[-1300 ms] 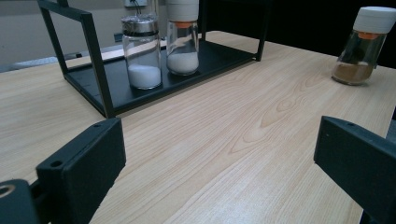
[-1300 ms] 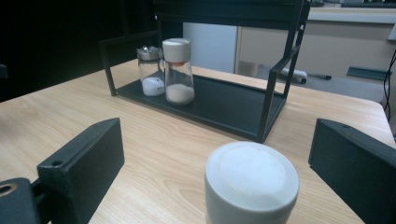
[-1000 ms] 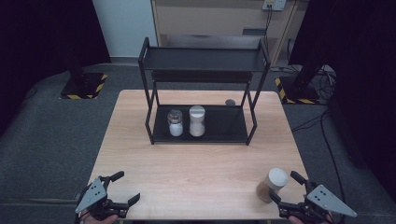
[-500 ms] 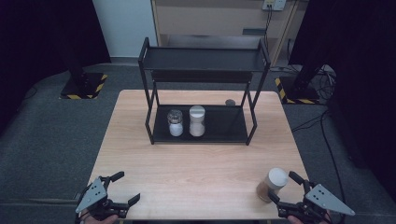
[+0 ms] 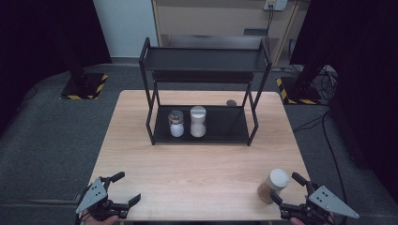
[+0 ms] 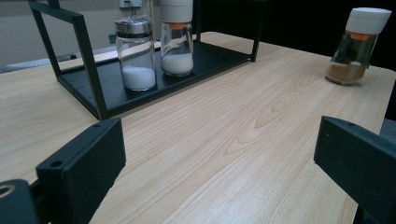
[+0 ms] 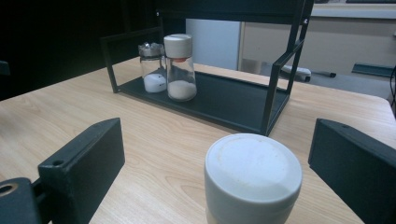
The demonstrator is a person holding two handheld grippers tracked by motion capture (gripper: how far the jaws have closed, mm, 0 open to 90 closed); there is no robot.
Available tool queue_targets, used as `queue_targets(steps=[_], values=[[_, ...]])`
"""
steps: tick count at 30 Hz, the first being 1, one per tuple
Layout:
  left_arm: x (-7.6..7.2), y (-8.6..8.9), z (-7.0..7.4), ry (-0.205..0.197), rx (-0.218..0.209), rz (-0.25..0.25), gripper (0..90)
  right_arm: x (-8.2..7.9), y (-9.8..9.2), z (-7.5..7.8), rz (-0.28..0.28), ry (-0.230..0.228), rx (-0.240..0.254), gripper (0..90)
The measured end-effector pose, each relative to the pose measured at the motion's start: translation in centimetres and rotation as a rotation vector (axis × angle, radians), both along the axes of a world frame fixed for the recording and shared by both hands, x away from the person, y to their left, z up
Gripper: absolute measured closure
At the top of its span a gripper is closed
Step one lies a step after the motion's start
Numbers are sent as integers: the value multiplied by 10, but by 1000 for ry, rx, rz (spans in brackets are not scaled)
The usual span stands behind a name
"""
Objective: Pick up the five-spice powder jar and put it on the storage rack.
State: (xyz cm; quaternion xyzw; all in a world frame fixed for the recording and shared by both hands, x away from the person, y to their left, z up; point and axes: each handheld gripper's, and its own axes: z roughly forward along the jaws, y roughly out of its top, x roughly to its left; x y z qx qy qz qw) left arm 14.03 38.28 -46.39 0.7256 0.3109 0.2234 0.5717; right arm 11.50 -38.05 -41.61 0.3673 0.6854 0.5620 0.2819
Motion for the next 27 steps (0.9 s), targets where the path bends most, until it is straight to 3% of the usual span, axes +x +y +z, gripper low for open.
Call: queue_targets(steps=[19, 27], values=[[0, 0, 1, 0, 8, 2, 11, -3, 3, 12, -31, 16, -26, 19], [0, -1, 1, 2, 13, 4, 11, 6, 1, 15, -39, 68, -46, 21]])
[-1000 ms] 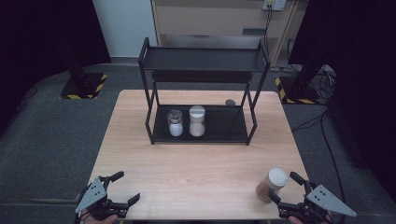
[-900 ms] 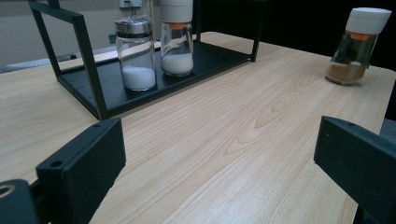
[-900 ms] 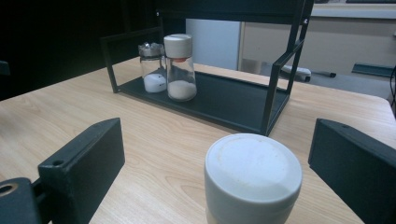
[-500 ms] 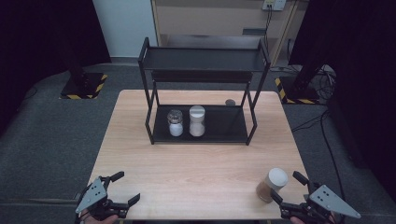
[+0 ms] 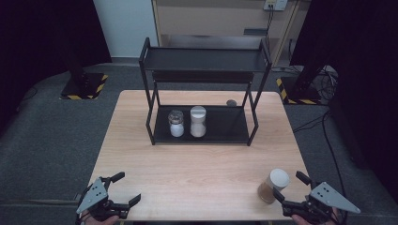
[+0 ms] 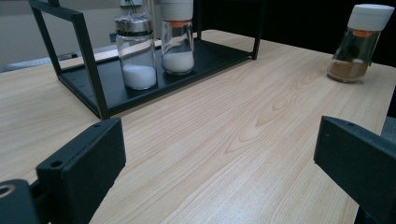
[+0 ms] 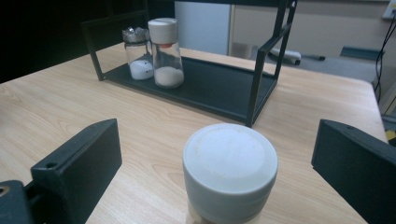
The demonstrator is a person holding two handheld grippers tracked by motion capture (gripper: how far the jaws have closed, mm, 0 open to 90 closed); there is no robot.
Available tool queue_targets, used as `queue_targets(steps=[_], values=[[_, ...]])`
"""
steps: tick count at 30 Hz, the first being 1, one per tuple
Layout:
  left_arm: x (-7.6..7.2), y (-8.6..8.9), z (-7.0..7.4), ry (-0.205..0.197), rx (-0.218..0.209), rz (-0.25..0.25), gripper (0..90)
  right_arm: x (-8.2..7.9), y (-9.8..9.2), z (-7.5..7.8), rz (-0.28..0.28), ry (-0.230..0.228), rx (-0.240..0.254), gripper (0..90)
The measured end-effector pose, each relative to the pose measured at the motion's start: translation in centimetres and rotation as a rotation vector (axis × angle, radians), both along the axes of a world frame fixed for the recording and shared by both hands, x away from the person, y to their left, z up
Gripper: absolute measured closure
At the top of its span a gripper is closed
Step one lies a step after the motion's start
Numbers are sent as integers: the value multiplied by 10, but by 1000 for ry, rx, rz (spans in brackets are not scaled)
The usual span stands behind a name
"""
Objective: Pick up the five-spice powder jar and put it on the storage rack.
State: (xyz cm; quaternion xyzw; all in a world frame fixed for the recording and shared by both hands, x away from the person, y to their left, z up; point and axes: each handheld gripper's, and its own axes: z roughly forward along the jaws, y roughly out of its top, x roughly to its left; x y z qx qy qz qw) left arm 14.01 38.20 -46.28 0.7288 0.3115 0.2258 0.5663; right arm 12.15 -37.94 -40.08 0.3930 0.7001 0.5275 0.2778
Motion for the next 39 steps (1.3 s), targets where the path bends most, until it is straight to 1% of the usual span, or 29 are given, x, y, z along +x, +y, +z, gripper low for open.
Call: queue_targets(steps=[3, 9, 14, 18, 23, 28, 33, 36, 39], values=[[0, 0, -1, 1, -5, 2, 11, 5, 1, -1, -2, 20, -9, 21], [0, 0, -1, 1, -6, 1, 11, 14, 5, -3, -6, 43, -23, 31], [0, 0, -1, 0, -6, 0, 11, 22, 8, -7, -8, 74, -32, 37], [0, 0, -1, 0, -3, 0, 11, 26, 11, -10, -8, 85, -44, 49], [0, 0, -1, 0, -6, 1, 12, 31, 11, -15, -13, 103, -41, 71], [0, 0, 0, 1, -2, -1, 12, 34, 11, -16, -9, 117, -53, 100], [0, 0, -1, 1, -4, 1, 12, 33, 13, -16, -21, 107, -61, 168], [0, 0, 0, 3, -1, 1, 12, 33, 13, -16, -24, 99, -69, 268], [0, 0, 0, 3, -2, 1, 12, 33, 13, -17, -7, 89, -73, 338]])
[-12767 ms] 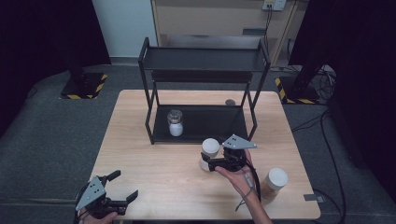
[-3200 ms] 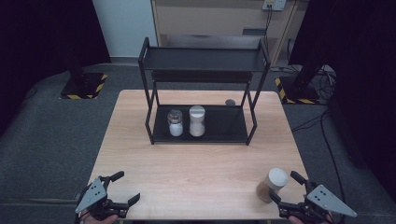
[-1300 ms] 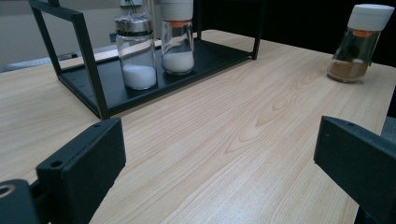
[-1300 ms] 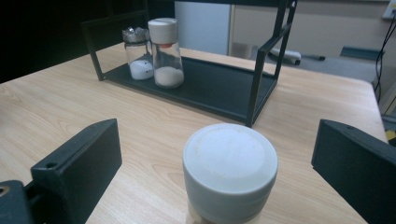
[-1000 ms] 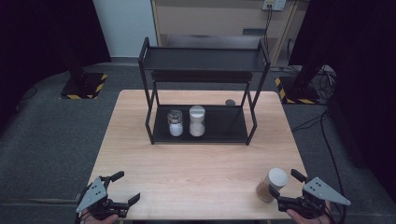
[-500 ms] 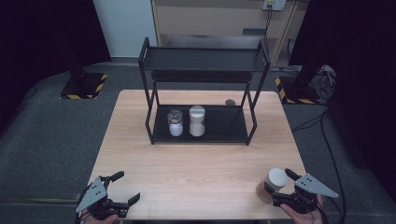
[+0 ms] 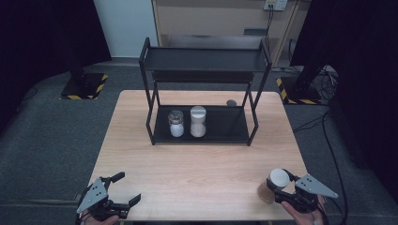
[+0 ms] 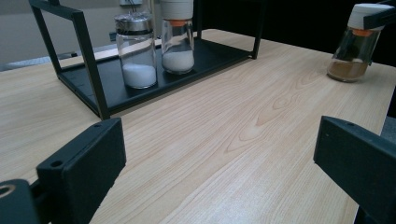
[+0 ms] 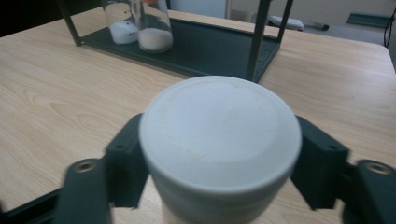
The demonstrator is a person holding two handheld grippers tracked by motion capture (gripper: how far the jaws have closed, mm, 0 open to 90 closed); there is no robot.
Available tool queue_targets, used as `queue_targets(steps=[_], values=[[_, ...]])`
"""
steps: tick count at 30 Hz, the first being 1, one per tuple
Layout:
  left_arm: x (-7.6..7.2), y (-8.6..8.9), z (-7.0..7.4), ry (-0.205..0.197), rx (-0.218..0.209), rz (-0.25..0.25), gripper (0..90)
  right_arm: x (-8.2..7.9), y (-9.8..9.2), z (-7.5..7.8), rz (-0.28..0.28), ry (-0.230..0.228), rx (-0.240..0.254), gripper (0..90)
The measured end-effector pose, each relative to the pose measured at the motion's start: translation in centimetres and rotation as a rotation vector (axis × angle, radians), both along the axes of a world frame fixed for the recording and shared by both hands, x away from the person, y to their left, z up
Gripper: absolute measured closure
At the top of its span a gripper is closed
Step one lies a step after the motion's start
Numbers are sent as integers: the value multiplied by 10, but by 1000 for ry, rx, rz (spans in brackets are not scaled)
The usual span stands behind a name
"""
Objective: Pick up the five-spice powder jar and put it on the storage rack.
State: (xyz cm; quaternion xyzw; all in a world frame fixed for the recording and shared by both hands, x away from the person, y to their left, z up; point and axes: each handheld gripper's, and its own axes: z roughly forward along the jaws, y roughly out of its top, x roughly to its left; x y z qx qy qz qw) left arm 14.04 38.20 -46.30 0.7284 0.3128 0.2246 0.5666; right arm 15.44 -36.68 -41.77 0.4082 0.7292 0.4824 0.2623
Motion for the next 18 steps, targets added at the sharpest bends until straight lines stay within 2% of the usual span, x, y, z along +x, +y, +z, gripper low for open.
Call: queue_targets(steps=[3, 18], values=[[0, 0, 0, 1, 0, -1, 12, -1, 3, 2, 2, -6, -21, 340], [0, 0, 0, 1, -2, 0, 12, -2, 5, 7, -2, 9, -32, 341]])
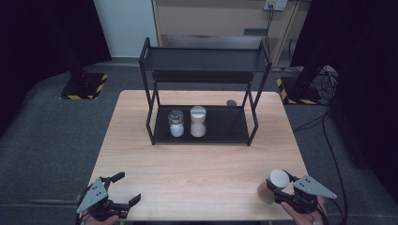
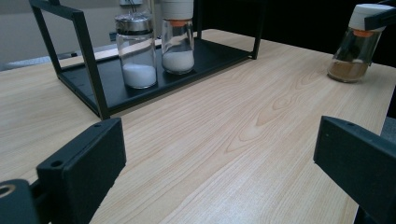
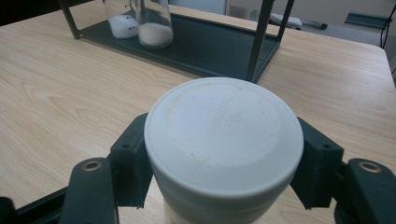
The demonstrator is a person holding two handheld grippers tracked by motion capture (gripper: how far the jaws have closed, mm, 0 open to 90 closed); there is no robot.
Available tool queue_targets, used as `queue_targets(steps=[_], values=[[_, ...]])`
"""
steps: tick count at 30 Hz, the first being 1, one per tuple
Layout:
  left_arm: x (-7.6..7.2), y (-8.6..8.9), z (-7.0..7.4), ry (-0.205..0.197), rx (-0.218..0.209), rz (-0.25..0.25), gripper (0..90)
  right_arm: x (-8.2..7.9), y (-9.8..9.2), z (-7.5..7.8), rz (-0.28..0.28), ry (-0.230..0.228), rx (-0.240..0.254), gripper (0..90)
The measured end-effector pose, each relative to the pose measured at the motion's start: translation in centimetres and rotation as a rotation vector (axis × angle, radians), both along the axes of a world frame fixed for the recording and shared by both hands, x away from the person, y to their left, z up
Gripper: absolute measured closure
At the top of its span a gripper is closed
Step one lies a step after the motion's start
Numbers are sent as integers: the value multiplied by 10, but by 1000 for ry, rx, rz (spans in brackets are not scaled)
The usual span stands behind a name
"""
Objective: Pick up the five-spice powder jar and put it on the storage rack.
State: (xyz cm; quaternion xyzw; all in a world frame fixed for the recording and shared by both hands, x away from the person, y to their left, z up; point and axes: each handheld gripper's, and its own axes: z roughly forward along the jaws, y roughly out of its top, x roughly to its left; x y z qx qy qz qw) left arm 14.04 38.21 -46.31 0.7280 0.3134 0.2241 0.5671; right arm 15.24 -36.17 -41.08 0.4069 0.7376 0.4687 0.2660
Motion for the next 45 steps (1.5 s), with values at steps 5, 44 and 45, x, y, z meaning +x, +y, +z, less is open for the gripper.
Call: queue_targets(steps=[5, 44, 45], values=[[0, 0, 0, 0, -1, -1, 12, 1, 1, 2, 8, 3, -4, 342], [1, 1, 0, 3, -5, -5, 12, 65, 49, 53, 175, 12, -16, 342], [1, 1, 0, 4, -6, -5, 12, 68, 50, 54, 180, 12, -16, 342]])
